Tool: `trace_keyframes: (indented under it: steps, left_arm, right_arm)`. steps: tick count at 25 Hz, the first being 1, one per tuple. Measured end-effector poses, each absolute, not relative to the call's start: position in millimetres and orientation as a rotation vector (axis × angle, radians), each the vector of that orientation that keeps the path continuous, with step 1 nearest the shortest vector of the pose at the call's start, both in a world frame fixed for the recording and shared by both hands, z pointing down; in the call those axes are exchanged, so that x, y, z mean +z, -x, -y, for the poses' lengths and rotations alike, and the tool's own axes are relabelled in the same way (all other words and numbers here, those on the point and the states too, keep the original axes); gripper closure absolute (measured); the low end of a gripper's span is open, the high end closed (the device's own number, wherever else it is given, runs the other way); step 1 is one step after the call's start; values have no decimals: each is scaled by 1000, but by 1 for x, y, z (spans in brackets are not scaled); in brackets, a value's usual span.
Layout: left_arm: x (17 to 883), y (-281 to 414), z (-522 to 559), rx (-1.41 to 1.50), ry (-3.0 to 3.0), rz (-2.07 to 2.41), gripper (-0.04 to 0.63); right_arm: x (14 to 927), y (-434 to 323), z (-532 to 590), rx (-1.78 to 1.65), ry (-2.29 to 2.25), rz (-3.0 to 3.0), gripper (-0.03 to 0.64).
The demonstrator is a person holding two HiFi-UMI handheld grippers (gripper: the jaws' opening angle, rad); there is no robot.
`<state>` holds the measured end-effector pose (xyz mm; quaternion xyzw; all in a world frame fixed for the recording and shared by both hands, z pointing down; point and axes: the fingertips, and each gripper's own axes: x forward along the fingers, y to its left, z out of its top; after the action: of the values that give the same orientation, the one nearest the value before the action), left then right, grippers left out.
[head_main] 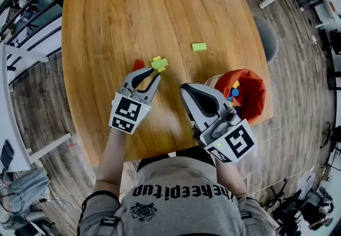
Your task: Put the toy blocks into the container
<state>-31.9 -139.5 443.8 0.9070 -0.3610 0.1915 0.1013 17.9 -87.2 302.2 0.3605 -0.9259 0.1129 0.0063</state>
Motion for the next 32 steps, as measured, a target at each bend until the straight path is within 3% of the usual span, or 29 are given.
trace_keyframes:
  steps: [16, 32]
  left_arm:
    - [511, 32, 162, 816, -2645, 960, 434]
    - [552, 27, 180, 988, -2605, 910, 414]
  right_arm:
    - [310, -20, 87, 384, -1133, 2866, 603]
    - [315, -24, 90, 405, -1134, 2855, 603]
